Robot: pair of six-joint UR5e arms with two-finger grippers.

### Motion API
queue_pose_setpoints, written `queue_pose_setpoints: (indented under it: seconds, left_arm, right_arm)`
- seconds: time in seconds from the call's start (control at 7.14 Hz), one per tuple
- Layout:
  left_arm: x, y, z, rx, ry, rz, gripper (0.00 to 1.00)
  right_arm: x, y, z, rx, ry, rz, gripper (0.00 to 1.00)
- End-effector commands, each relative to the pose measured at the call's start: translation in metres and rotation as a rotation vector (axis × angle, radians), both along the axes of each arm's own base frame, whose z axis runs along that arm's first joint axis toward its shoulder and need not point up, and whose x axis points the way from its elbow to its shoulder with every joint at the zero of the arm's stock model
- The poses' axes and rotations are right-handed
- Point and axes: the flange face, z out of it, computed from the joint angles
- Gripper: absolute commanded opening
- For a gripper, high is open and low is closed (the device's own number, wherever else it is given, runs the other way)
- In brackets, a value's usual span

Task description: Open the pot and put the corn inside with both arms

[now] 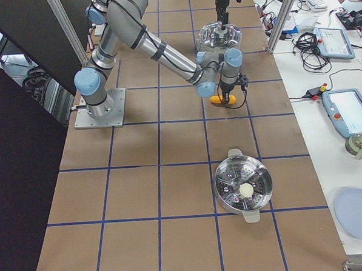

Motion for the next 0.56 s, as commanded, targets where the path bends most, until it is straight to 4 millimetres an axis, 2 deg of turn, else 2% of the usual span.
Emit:
queue_pose_setpoints:
  seconds: [0.0, 0.14, 0.28, 0.42]
  left_arm:
    - [0.000, 0.001, -0.005, 0.010, -0.001, -0.002, 0.28]
    - [0.000, 0.001, -0.004, 0.009, 0.000, -0.002, 0.18]
    - [0.000, 0.000, 0.002, 0.000, 0.002, -0.002, 0.11]
    - [0.001, 0.005, 0.023, -0.023, 0.010, -0.002, 0.11]
  right_arm:
    - [0.016, 0.029, 0.102, 0.019, -0.007, 0.011, 0.17]
    - [0.024, 0.045, 0.122, 0.016, -0.006, 0.017, 0.17]
    - [0.024, 0.046, 0.117, 0.028, -0.007, 0.018, 0.17]
    - [0.026, 0.048, 0.120, 0.024, -0.006, 0.017, 0.17]
